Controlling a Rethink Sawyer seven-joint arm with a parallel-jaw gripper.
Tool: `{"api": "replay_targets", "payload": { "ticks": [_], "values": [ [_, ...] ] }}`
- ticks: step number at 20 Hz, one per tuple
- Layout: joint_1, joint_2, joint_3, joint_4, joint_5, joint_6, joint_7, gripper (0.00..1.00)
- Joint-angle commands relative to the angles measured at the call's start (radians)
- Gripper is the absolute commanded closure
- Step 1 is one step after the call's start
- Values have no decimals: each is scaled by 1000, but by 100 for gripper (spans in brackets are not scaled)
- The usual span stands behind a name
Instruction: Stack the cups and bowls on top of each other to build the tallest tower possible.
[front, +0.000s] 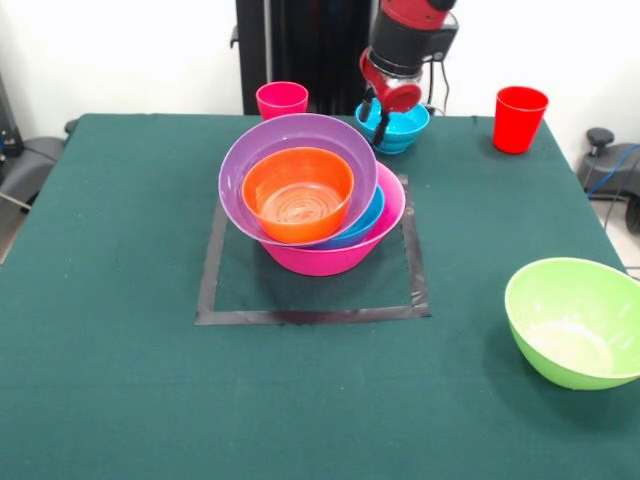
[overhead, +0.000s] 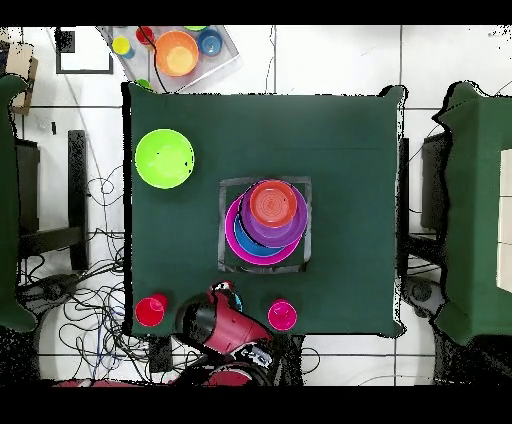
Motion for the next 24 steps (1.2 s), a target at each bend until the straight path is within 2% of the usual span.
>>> {"api": "replay_targets", "payload": {
  "ticks": [1, 7, 13, 21, 24],
  "values": [
    [-8, -32, 156, 27, 36, -41, 253, 0],
    [12, -59, 175, 16, 90, -1, 277, 0],
    [5, -27, 191, -13, 110, -26, 273, 0],
    [-43, 80, 217, -48, 58, -157, 265, 0],
    [-56, 98, 224, -50, 50, -179, 263, 0]
  ]
}}
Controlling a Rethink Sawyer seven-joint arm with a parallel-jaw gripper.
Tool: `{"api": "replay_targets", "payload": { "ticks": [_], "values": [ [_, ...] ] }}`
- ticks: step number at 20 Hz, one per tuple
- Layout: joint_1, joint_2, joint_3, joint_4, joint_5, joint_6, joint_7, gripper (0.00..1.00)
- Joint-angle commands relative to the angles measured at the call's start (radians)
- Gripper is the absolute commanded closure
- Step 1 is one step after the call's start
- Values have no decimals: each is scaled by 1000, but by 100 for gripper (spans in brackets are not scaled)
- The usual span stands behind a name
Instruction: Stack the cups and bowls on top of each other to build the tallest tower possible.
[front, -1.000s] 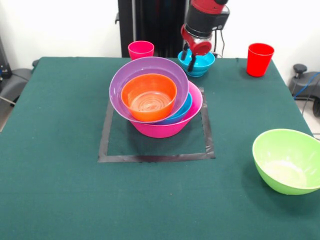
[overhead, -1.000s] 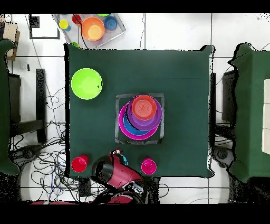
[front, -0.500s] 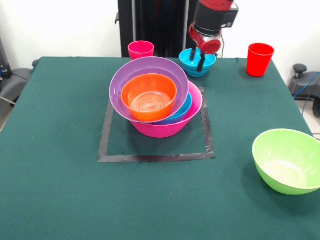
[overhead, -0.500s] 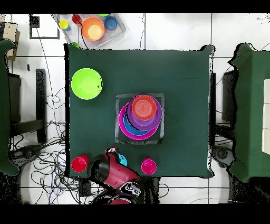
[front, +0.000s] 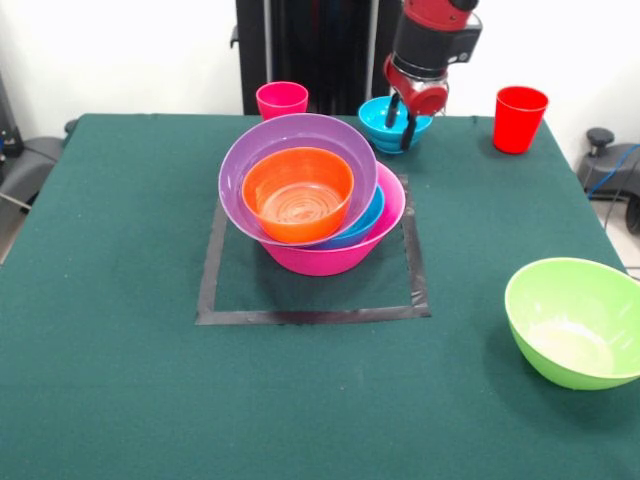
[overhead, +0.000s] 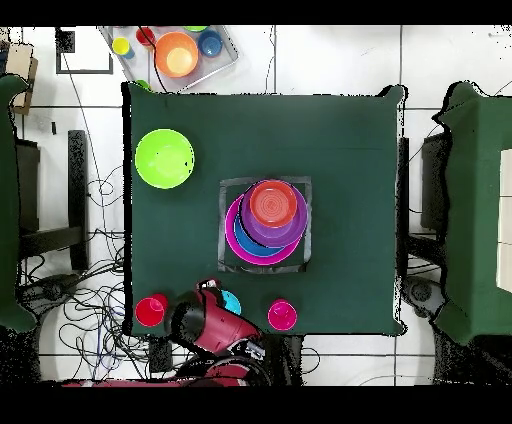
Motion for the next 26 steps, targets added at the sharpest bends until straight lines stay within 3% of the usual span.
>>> {"api": "replay_targets", "payload": {
  "ticks": [1, 10, 16, 17, 20, 26],
  "values": [
    [-48, 112, 135, -72, 9, -141, 263, 0],
    [-86, 145, 163, -56, -16, -200, 253, 0],
    [-83, 107, 167, -30, -5, -168, 231, 0],
    [-38, 101, 126, -40, 33, -138, 202, 100],
    [18, 96, 87, -45, 96, -142, 220, 100],
    [36, 70, 40, -65, 96, -50, 159, 100]
  ]
}}
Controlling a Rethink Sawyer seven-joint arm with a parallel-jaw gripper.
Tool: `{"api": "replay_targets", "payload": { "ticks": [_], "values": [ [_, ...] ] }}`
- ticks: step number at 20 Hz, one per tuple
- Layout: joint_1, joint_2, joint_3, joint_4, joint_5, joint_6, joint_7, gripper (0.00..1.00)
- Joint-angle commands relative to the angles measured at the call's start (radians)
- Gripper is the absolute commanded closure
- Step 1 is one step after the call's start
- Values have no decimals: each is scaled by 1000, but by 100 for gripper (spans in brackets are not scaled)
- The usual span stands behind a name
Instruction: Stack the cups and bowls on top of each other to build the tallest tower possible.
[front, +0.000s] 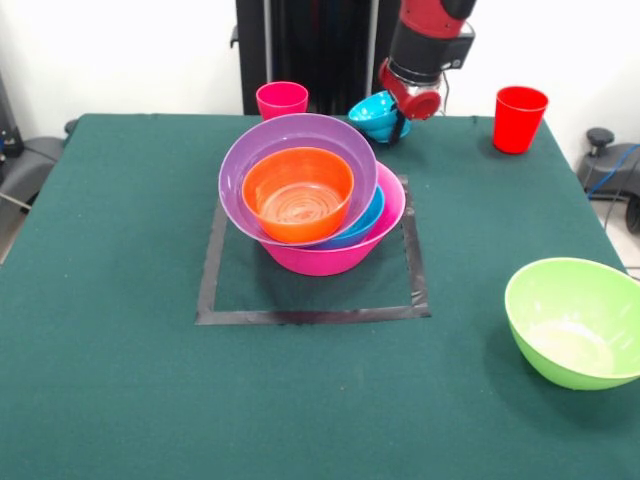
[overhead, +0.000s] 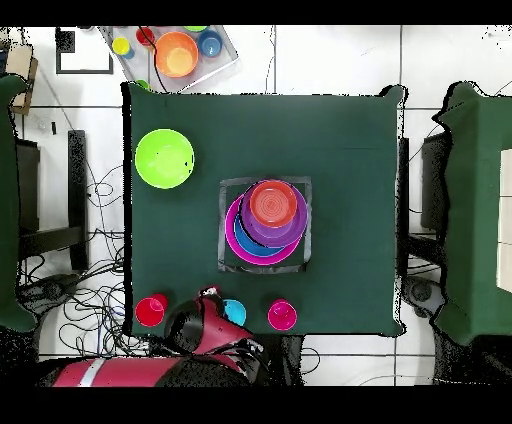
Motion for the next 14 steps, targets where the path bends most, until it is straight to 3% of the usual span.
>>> {"api": "replay_targets", "payload": {
  "ticks": [1, 6, 10, 14],
  "values": [
    [31, 14, 23, -101, 89, 57, 163, 100],
    [18, -9, 36, -94, 77, 72, 166, 100],
    [25, -65, 23, -85, 76, 139, 142, 100],
    [100, -173, -90, -106, 76, 347, 80, 100]
  ]
}}
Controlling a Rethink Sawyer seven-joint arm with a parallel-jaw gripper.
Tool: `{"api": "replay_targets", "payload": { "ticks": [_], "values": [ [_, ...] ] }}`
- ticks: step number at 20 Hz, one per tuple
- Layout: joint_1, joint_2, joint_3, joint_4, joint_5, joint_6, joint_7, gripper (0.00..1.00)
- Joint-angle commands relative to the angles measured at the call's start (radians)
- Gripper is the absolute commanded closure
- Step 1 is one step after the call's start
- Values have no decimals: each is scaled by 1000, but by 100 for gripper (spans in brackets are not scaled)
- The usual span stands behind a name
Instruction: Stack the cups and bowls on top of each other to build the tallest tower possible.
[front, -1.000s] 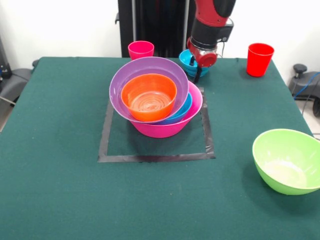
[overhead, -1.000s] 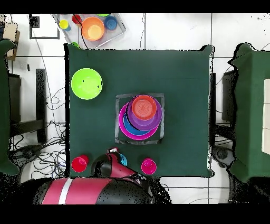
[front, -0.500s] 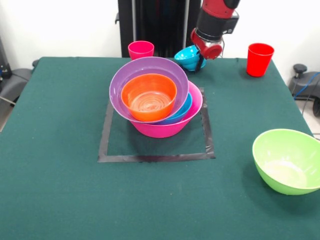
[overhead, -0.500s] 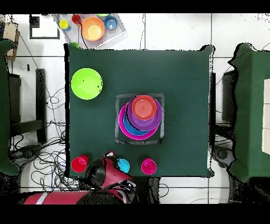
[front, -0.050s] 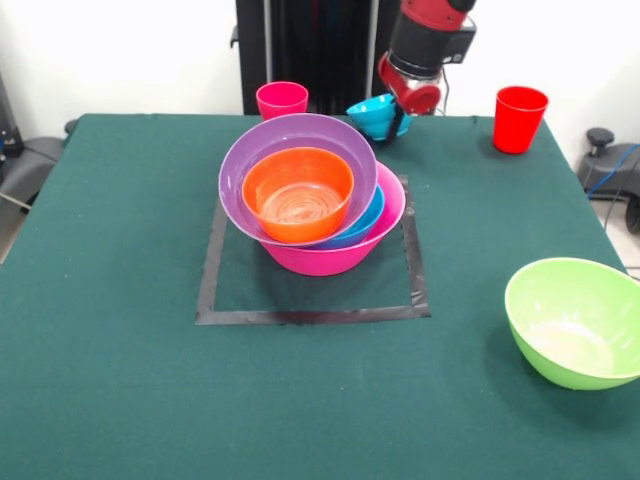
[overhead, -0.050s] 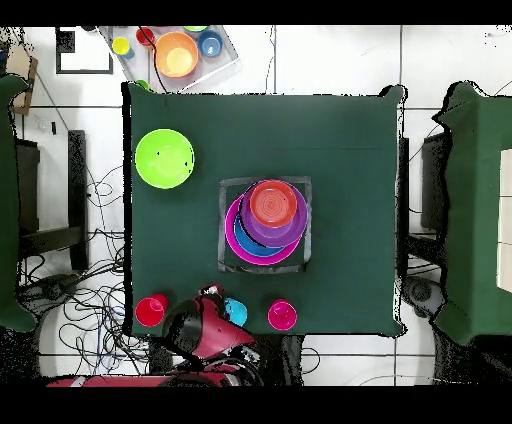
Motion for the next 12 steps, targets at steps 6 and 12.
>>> {"api": "replay_targets", "payload": {
  "ticks": [6, 12],
  "values": [
    [134, -246, -175, -214, -48, 638, 82, 100],
    [141, -296, -200, -312, -129, 826, 57, 100]
  ]
}}
